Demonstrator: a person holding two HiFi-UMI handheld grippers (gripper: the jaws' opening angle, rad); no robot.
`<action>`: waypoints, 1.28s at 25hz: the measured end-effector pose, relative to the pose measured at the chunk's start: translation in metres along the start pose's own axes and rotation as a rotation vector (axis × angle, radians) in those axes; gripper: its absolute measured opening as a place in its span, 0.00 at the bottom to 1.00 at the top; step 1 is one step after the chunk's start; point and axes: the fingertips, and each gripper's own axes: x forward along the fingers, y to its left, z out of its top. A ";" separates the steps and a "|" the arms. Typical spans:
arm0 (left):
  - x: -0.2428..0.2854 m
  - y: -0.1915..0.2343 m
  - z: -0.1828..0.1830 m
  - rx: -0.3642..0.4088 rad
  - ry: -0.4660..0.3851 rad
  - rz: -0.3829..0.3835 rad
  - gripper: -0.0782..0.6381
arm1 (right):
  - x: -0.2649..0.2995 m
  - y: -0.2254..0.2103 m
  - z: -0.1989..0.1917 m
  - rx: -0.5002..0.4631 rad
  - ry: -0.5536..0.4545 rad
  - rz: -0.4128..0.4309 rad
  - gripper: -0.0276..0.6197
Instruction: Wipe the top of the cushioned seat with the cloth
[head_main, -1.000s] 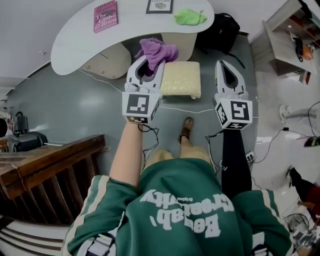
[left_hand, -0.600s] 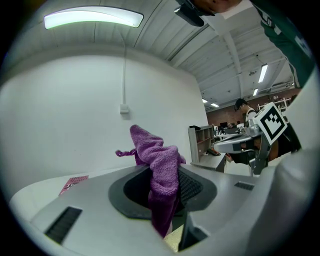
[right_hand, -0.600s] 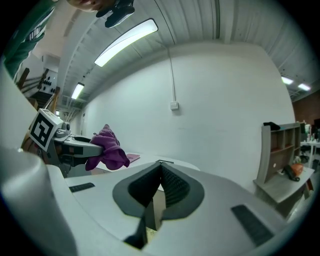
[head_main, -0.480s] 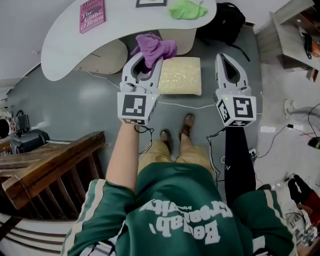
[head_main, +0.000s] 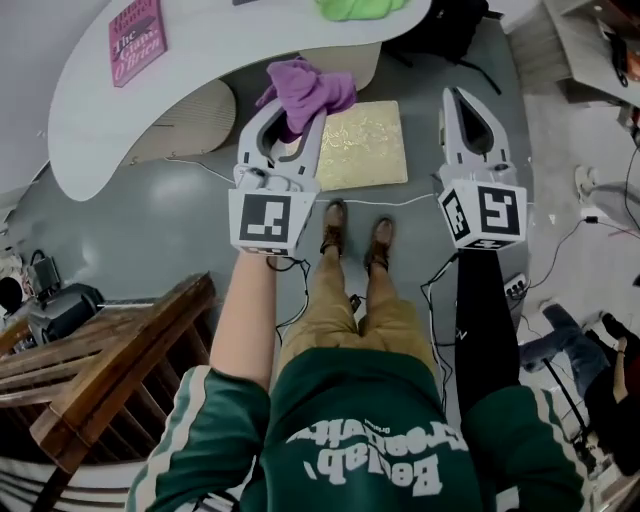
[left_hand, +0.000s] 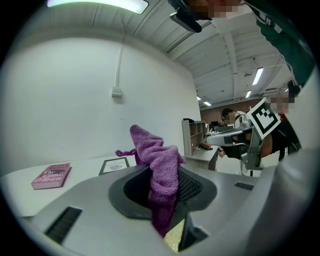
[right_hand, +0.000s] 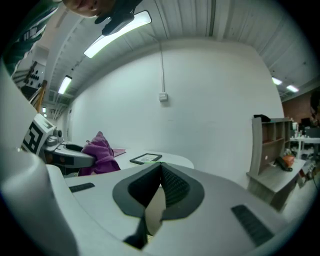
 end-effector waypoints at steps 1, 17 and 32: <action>0.007 0.001 -0.009 -0.004 0.009 -0.013 0.29 | 0.005 -0.005 -0.003 0.010 -0.009 -0.009 0.06; 0.096 -0.043 -0.153 -0.026 0.184 -0.228 0.29 | 0.044 -0.055 -0.113 0.043 0.064 -0.112 0.06; 0.173 -0.108 -0.263 -0.147 0.384 -0.394 0.29 | 0.046 -0.090 -0.159 0.081 0.099 -0.152 0.06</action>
